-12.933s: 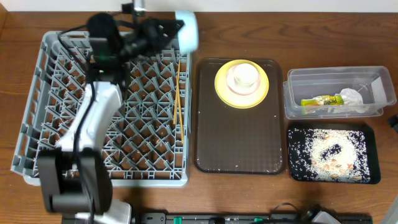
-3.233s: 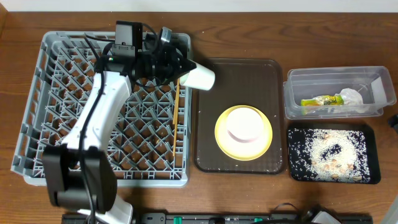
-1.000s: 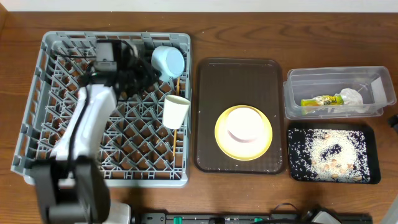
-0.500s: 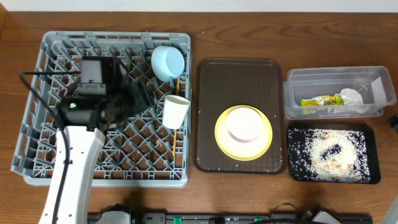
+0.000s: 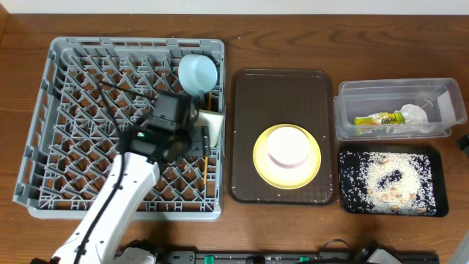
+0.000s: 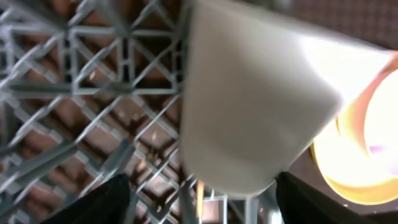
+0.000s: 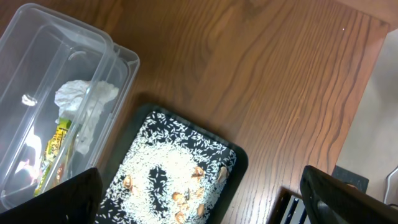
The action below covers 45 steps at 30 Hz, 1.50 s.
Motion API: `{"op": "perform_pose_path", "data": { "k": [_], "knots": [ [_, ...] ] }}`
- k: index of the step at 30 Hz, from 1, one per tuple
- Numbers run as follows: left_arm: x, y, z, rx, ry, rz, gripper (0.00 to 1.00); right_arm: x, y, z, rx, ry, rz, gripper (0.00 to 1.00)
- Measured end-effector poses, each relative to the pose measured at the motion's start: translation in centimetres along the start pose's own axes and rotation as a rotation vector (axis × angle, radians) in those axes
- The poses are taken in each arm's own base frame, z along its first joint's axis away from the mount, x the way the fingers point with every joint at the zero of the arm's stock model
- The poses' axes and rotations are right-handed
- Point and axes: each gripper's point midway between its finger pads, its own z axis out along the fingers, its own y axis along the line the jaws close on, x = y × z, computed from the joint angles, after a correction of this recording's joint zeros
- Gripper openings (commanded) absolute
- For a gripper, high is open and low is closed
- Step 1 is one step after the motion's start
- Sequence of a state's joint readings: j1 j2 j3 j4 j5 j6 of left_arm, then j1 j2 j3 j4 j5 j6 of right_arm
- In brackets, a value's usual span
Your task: Sort waste into correct bins and load items into the dishwasher rack
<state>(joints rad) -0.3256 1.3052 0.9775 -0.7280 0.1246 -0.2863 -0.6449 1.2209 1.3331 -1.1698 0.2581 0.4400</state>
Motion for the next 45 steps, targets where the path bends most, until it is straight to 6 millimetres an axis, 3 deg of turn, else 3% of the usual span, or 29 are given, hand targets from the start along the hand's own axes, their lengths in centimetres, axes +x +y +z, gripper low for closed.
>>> {"op": "perform_pose_path", "data": {
  "k": [4,8,16,18,21,33,39,42,45],
  "knots": [
    [-0.2,-0.7,1.3,0.023,-0.044,0.033,0.81,0.0,0.0,0.0,0.000,0.000,0.000,0.99],
    [0.6,-0.1,2.5,0.006,-0.044,0.043,0.81,0.0,0.0,0.0,0.000,0.000,0.000,0.99],
    [-0.2,-0.2,2.8,0.007,-0.087,0.051,0.80,0.0,0.0,0.0,0.000,0.000,0.000,0.99],
    [-0.8,-0.4,2.7,0.017,-0.113,0.052,0.76,0.0,0.0,0.0,0.000,0.000,0.000,0.99],
    [-1.6,-0.7,2.4,0.027,-0.148,0.051,0.59,0.0,0.0,0.0,0.000,0.000,0.000,0.99],
    [-3.0,-1.3,-1.4,0.065,-0.276,0.062,0.55,0.0,0.0,0.0,0.000,0.000,0.000,0.99],
    [-0.6,-0.1,-2.7,0.015,-0.147,-0.004,0.53,0.0,0.0,0.0,0.000,0.000,0.000,0.99],
    [-1.0,-0.2,-5.1,-0.007,-0.098,-0.023,0.50,0.0,0.0,0.0,0.000,0.000,0.000,0.99],
    [-3.1,-1.2,-8.9,-0.006,-0.099,-0.021,0.48,0.0,0.0,0.0,0.000,0.000,0.000,0.99]
  ]
}}
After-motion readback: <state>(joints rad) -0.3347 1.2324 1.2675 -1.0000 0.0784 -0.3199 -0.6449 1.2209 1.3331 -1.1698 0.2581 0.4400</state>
